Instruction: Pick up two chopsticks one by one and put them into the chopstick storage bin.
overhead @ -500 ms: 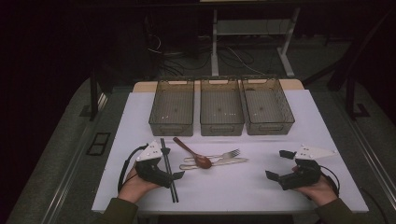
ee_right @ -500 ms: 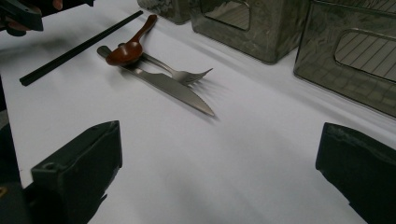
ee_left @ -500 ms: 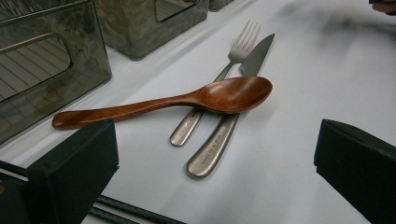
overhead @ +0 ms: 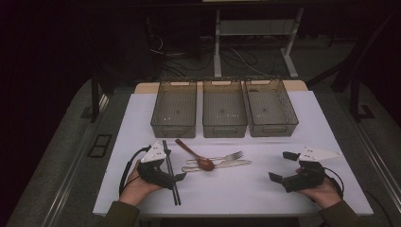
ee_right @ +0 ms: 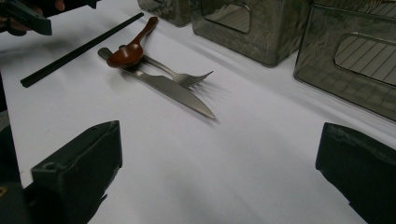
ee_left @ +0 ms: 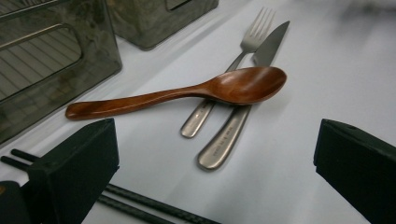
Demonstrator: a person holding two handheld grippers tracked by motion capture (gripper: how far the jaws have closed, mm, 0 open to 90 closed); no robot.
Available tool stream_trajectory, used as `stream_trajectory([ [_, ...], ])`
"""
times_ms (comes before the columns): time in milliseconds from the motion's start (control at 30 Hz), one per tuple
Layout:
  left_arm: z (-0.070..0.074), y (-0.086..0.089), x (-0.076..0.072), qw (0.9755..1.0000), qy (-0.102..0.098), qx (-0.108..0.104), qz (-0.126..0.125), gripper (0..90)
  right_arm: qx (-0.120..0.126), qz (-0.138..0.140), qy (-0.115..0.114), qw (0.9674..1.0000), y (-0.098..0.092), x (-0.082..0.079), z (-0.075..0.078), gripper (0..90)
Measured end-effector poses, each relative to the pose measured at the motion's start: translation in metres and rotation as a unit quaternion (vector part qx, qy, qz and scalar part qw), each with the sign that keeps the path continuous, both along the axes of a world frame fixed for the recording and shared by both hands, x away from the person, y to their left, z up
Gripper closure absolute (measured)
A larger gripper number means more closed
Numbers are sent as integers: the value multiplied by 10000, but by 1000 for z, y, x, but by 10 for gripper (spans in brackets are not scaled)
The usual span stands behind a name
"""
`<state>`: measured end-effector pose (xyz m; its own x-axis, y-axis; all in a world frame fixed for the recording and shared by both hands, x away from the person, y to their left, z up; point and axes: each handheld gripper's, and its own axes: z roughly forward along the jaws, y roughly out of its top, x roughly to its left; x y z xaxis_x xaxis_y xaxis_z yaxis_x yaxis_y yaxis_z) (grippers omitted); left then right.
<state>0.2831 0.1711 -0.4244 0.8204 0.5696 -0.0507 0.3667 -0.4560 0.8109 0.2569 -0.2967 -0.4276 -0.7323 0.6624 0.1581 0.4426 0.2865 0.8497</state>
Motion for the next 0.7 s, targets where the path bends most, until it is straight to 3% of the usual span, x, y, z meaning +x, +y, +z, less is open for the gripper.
stream_trajectory([
  [333,-5,4,14,9990,160,196,363,26,-59,-39,13,10000,0,2,-1,0],
  [567,-8,11,25,9962,303,373,727,111,-97,-21,13,9999,0,1,-1,0],
  [700,-12,13,29,9933,424,444,979,160,-108,-41,30,9999,1,1,-2,0],
])
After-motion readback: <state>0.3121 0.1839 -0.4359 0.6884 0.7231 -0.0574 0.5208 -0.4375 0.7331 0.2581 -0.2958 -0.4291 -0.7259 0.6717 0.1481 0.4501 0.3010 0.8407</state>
